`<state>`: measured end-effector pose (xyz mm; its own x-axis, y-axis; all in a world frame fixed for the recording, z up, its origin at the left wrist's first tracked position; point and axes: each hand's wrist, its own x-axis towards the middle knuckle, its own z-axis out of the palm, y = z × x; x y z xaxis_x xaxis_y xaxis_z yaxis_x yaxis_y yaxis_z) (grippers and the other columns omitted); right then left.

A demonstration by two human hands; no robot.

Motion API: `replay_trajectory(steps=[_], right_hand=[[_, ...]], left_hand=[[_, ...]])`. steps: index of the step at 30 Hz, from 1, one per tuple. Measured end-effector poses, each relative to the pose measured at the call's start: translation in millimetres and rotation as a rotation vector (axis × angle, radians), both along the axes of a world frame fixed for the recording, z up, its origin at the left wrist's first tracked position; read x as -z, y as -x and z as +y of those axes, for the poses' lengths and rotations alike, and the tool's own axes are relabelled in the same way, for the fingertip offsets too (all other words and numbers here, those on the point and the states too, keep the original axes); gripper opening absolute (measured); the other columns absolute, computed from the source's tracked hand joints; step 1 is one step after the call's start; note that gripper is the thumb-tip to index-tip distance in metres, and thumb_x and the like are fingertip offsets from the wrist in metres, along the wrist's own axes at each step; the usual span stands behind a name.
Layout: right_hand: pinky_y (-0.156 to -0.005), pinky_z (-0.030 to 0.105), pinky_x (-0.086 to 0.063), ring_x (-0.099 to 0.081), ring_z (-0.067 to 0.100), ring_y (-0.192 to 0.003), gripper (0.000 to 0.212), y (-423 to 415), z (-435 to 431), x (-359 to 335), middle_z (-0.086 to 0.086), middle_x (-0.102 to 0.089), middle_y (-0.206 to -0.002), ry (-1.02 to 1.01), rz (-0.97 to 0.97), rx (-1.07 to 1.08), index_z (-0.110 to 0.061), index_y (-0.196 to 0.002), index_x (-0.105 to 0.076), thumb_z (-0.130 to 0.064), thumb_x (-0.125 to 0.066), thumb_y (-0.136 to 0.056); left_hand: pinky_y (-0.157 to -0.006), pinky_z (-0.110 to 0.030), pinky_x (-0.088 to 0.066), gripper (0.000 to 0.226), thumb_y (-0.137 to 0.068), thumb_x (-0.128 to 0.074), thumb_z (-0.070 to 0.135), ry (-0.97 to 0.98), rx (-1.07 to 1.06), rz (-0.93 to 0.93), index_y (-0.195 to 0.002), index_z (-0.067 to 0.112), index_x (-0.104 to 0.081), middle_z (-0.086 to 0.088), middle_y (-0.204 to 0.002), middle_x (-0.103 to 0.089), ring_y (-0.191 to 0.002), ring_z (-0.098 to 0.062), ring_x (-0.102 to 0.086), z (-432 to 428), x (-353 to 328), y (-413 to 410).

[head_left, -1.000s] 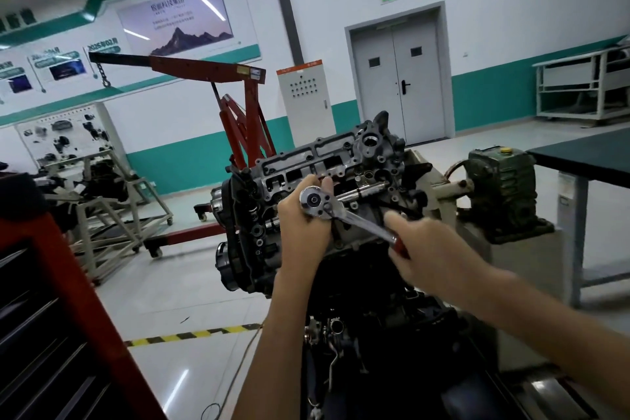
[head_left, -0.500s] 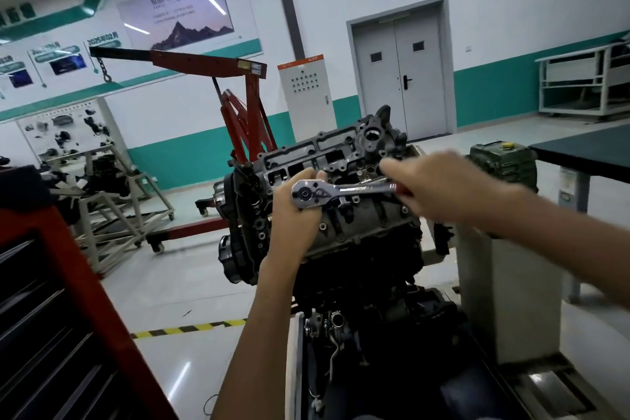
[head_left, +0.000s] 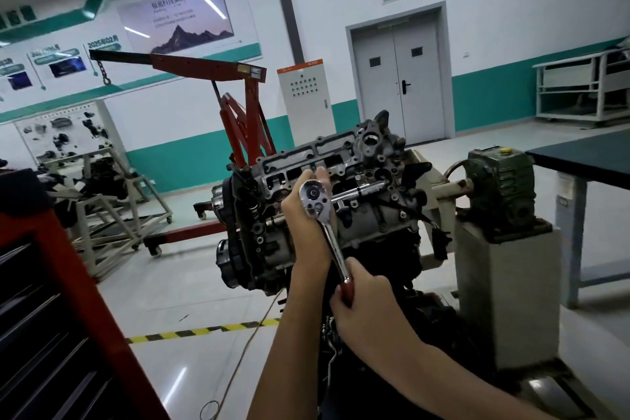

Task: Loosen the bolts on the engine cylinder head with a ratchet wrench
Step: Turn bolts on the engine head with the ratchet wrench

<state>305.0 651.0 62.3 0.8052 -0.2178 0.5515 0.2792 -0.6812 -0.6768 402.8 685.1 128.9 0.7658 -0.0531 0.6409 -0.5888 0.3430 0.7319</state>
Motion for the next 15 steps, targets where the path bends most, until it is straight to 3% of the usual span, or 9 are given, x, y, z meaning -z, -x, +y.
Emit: replay_trajectory(steps=[2, 4, 5, 8, 10, 12, 15], right_hand=[[-0.047, 0.017, -0.033, -0.046, 0.011, -0.048, 0.022, 0.0, -9.9, -6.3, -0.005, -0.043, -0.059, 0.127, -0.001, -0.003, -0.027, -0.075, -0.033, -0.016, -0.051, -0.083], [-0.050, 0.023, -0.035, -0.052, 0.022, -0.053, 0.018, 3.4, -33.1, -23.3, -0.006, -0.039, -0.057, 0.340, 0.019, 0.016, -0.023, -0.079, -0.033, -0.018, -0.050, -0.081], [-0.049, 0.024, -0.035, -0.054, 0.023, -0.054, 0.015, 5.6, -47.0, -35.5, -0.006, -0.039, -0.058, 0.462, 0.042, 0.018, -0.022, -0.081, -0.036, -0.017, -0.049, -0.082], [-0.039, 0.011, -0.029, -0.047, 0.003, -0.045, 0.006, 4.4, -90.9, -87.2, -0.011, -0.042, -0.056, 0.864, 0.067, 0.056, -0.020, -0.087, -0.044, -0.015, -0.048, -0.086], [-0.045, 0.013, -0.026, -0.039, 0.002, -0.045, 0.010, 2.6, -114.1, -124.6, -0.013, -0.036, -0.056, 1.070, -0.022, 0.208, -0.018, -0.091, -0.045, -0.017, -0.053, -0.085], [-0.051, 0.022, -0.030, -0.039, 0.010, -0.048, 0.017, 0.9, -122.3, -144.1, -0.012, -0.031, -0.055, 1.131, -0.074, 0.306, -0.016, -0.093, -0.044, -0.017, -0.056, -0.082], [-0.054, 0.025, -0.038, -0.045, 0.012, -0.052, 0.016, 1.6, -106.8, -121.4, -0.010, -0.039, -0.057, 1.025, -0.011, 0.304, -0.019, -0.093, -0.040, -0.018, -0.052, -0.083]], left_hand=[[-0.074, -0.019, -0.046, 0.018, -0.087, -0.059, 0.043, 0.001, -0.069, -0.060, -0.079, 0.027, -0.057, 0.019, -0.071, -0.058, -0.068, 0.007, -0.053, 10.2, -2.3, -5.9], [-0.059, -0.013, -0.035, 0.028, -0.096, -0.055, 0.015, -0.072, -0.110, -0.190, -0.069, 0.017, -0.050, 0.016, -0.061, -0.043, -0.055, 0.004, -0.038, 20.6, -7.8, -11.3], [-0.054, -0.013, -0.032, 0.031, -0.097, -0.053, 0.012, -0.133, -0.117, -0.227, -0.067, 0.016, -0.048, 0.015, -0.058, -0.040, -0.053, 0.002, -0.035, 24.9, -8.7, -13.3], [-0.051, -0.012, -0.032, 0.035, -0.097, -0.054, 0.014, -0.281, -0.102, -0.283, -0.063, 0.018, -0.046, 0.015, -0.051, -0.044, -0.050, 0.001, -0.038, 34.1, -12.0, -13.6], [-0.053, -0.012, -0.032, 0.031, -0.094, -0.055, 0.008, -0.371, -0.078, -0.354, -0.064, 0.018, -0.052, 0.014, -0.054, -0.047, -0.053, 0.001, -0.040, 34.1, -16.9, -14.3], [-0.056, -0.015, -0.035, 0.019, -0.087, -0.052, 0.003, -0.409, -0.048, -0.374, -0.072, 0.008, -0.063, 0.012, -0.060, -0.053, -0.057, -0.001, -0.043, 31.9, -19.0, -16.3], [-0.053, -0.014, -0.031, 0.030, -0.095, -0.055, 0.010, -0.322, -0.066, -0.326, -0.065, 0.007, -0.047, 0.011, -0.055, -0.039, -0.053, 0.000, -0.033, 31.8, -11.8, -11.9]])
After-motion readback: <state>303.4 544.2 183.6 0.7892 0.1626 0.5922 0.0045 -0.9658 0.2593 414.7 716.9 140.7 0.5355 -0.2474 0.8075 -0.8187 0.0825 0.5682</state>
